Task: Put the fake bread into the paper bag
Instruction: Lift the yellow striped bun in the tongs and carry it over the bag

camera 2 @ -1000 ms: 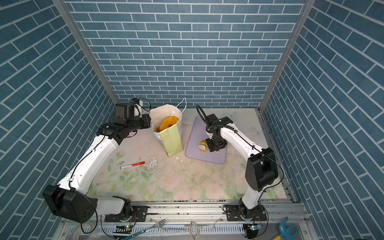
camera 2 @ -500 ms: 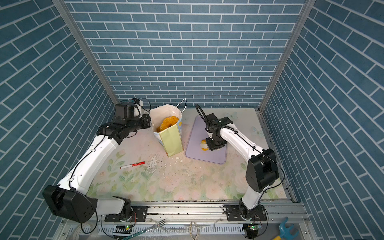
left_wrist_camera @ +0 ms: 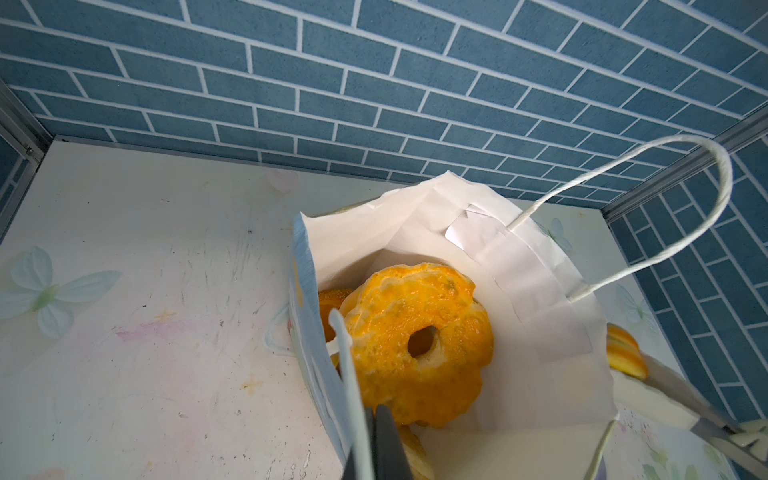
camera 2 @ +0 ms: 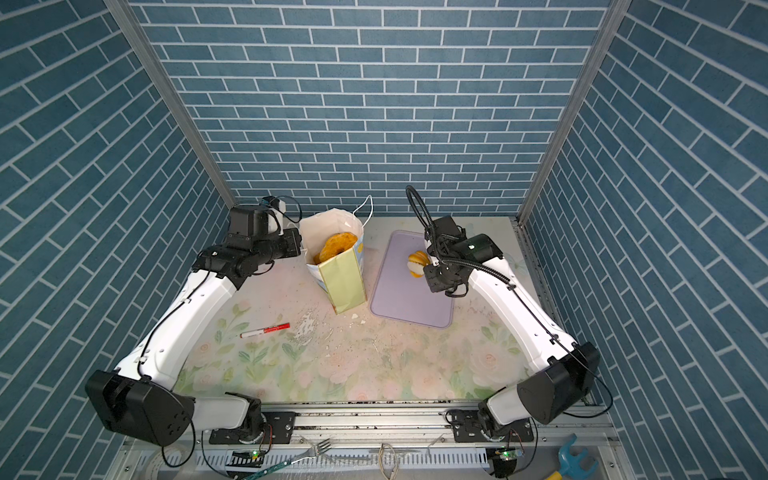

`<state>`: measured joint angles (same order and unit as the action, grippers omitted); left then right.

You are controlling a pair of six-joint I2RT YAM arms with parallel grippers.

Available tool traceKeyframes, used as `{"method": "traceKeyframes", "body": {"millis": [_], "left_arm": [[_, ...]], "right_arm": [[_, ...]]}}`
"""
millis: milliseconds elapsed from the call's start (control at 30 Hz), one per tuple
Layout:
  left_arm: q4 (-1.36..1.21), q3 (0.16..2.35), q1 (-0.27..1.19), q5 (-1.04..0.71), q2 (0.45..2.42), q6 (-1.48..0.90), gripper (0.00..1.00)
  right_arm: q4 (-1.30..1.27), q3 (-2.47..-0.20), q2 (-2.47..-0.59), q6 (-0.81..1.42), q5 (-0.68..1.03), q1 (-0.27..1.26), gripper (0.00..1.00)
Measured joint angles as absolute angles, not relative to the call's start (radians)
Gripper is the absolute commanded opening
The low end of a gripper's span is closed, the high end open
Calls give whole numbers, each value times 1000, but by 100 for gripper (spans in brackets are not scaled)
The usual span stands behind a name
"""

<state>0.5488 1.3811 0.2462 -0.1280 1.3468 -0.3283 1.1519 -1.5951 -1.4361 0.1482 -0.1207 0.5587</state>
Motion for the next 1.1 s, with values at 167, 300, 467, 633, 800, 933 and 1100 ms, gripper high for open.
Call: {"method": "traceKeyframes", "body": {"millis": [167,300,467,633,800,933,1100], "left_arm": [[549,1381,242,-130,1347,-328,0],[549,1381,242,-134,1347,-328,0],[549,1381,242,-136,1348,-328,0],[549,1381,242,-134,1348,-328,0],[549,1381,242,-131,1348,-328,0],[550,1381,242,-127,1348,-328,0],[556,1381,242,-119,1344,-328,0]], "right_arm": [[1158,-1713,-1414,122,-157,560,25],[1159,-1826,-1429,89,-174,568,26],[1152,-2030,-1498,30,-171,607,26],[1140,-2223,-1611,-49,-154,698,27],[1140,-2338,-1736,-129,-98,786,29],[1161,-2422,-1847,-172,-56,823,29],[1212,-2472,-1957,-192,-21,826,32]]}}
